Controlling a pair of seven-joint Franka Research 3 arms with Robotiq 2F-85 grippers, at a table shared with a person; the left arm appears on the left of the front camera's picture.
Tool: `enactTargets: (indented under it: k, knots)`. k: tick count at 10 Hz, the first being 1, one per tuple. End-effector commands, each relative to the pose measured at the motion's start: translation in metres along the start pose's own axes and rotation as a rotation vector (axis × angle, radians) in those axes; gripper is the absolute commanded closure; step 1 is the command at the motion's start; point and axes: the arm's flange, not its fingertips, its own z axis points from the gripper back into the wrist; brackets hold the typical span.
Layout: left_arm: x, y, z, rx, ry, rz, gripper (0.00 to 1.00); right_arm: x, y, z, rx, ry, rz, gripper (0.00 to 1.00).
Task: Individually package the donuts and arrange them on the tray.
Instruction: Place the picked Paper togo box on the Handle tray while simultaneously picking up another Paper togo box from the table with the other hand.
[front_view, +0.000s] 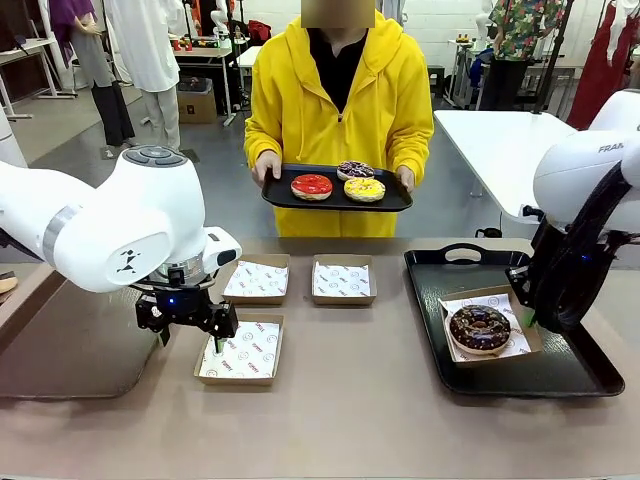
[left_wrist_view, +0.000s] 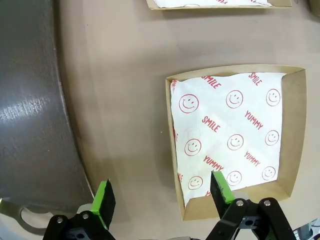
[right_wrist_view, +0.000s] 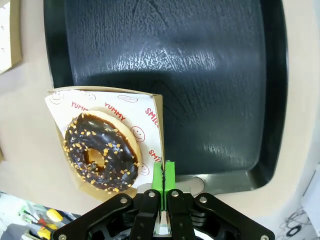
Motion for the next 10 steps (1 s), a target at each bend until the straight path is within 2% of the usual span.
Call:
enactTargets:
  k: [1, 7, 10]
  knots:
    - [0.008, -0.005, -0.01, 0.012, -0.023, 0.031, 0.0, 0.01, 0.005, -0.008, -0.003, 0.001, 0.006, 0.99]
    - [0.006, -0.007, -0.014, -0.045, -0.036, 0.033, 0.0, 0.014, 0.007, -0.014, -0.027, 0.012, -0.003, 0.99]
    - [0.006, -0.006, -0.016, -0.06, -0.029, 0.023, 0.0, 0.016, 0.012, -0.019, -0.052, 0.032, 0.061, 0.99]
